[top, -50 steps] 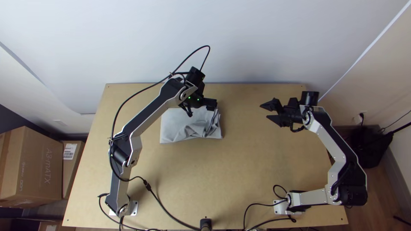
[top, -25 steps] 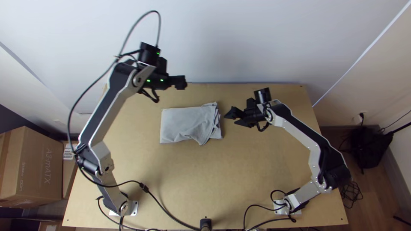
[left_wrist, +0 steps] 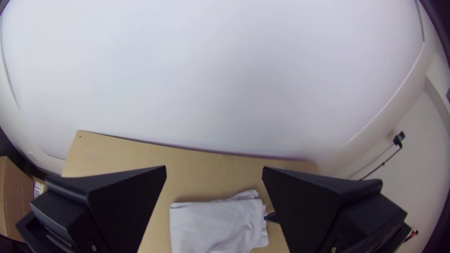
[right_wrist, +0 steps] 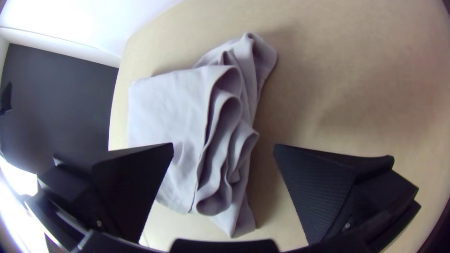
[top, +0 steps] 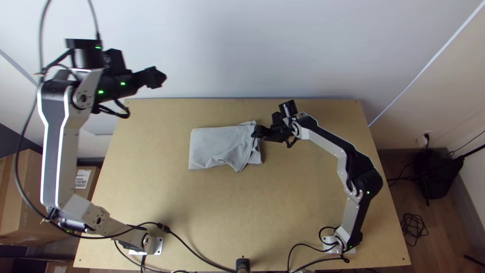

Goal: Fold the t-shirt

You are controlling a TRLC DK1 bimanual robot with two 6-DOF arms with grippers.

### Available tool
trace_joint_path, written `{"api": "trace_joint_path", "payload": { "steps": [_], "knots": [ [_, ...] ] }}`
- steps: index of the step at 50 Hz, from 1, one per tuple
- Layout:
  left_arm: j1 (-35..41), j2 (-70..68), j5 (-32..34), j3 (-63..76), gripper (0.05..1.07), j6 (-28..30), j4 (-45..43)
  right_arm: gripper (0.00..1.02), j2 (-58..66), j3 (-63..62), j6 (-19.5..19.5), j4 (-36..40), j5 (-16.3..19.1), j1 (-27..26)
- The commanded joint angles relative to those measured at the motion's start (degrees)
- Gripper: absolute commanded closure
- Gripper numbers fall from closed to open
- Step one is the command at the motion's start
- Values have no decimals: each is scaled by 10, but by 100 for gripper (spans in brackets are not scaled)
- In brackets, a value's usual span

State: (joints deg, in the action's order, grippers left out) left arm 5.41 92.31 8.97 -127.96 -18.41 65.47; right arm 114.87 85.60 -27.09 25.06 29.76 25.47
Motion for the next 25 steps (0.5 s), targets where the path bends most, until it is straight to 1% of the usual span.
{"api": "trace_joint_path", "payload": {
  "steps": [1, 7, 8, 11, 12, 14, 15, 18, 20, 25],
  "knots": [
    [-33, -41, 3, -6, 9, 13, 1, 4, 47, 41, 14, -4, -3, 1],
    [-58, -75, -2, 10, 9, 19, 2, 4, 81, 74, 16, -4, -2, 8],
    [-66, -78, -2, 12, 9, 20, 4, 5, 86, 79, 15, -4, -2, 10],
    [-78, -90, -2, 15, 9, 22, 8, 19, 102, 95, 15, -1, -2, 16],
    [-82, -94, -2, 18, 9, 22, 8, 25, 108, 100, 15, 1, -2, 19],
    [-95, -100, -2, 20, 9, 24, 9, 44, 120, 110, 15, 3, -1, 19],
    [-100, -102, -2, 21, 9, 24, 9, 52, 123, 113, 15, 4, -1, 20],
    [-115, -109, -2, 21, 9, 25, 11, 83, 139, 127, 13, 4, -1, 21],
    [-124, -113, -2, 22, 9, 26, 12, 100, 150, 137, 13, 4, -1, 21],
    [-141, -123, -2, 23, 9, 29, 20, 100, 174, 162, 10, 4, -1, 12]
  ]
}}
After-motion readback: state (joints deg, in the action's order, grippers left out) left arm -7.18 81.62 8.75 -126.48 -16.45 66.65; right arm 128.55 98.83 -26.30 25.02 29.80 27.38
